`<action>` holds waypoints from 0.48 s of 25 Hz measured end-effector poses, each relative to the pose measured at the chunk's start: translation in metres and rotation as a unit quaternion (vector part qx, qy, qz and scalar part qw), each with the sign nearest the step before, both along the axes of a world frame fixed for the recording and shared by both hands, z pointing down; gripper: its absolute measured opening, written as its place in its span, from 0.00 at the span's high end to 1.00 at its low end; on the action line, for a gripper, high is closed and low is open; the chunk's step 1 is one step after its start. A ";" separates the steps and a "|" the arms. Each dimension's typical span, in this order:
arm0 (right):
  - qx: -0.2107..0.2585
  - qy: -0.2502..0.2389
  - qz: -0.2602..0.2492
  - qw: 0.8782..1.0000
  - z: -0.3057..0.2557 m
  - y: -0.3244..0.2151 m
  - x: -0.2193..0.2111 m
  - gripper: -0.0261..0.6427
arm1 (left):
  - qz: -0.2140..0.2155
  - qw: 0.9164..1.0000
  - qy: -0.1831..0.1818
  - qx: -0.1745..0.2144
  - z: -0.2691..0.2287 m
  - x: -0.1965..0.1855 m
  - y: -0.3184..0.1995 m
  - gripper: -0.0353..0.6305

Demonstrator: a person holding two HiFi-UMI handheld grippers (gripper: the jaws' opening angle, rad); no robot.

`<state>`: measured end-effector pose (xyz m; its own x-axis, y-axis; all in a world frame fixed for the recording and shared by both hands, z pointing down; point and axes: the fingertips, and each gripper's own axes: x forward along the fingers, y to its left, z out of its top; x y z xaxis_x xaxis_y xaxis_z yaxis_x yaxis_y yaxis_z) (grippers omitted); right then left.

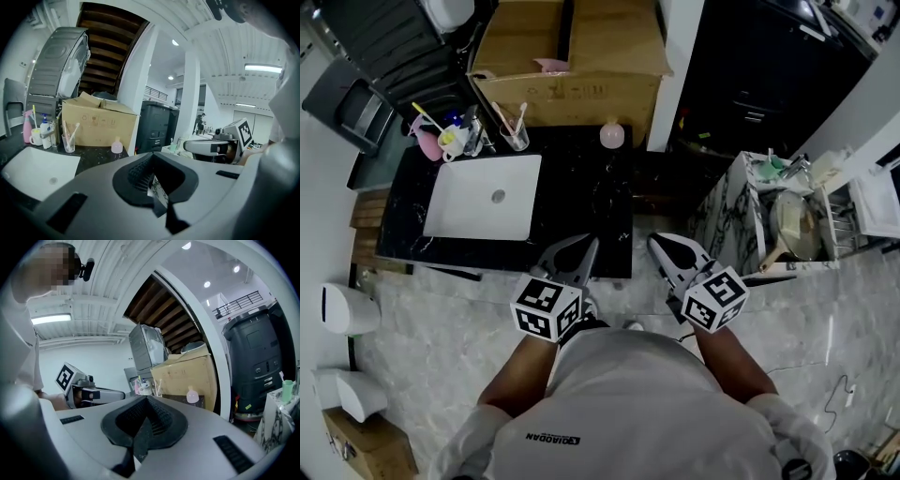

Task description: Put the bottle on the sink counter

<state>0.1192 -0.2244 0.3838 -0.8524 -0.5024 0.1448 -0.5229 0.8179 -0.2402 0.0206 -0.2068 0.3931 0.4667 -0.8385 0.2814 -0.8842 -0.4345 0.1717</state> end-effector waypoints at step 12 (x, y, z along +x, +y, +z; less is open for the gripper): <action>-0.006 0.002 -0.019 1.000 0.011 0.027 0.023 0.90 | -0.038 0.999 -0.014 0.012 -0.007 0.006 0.032 0.93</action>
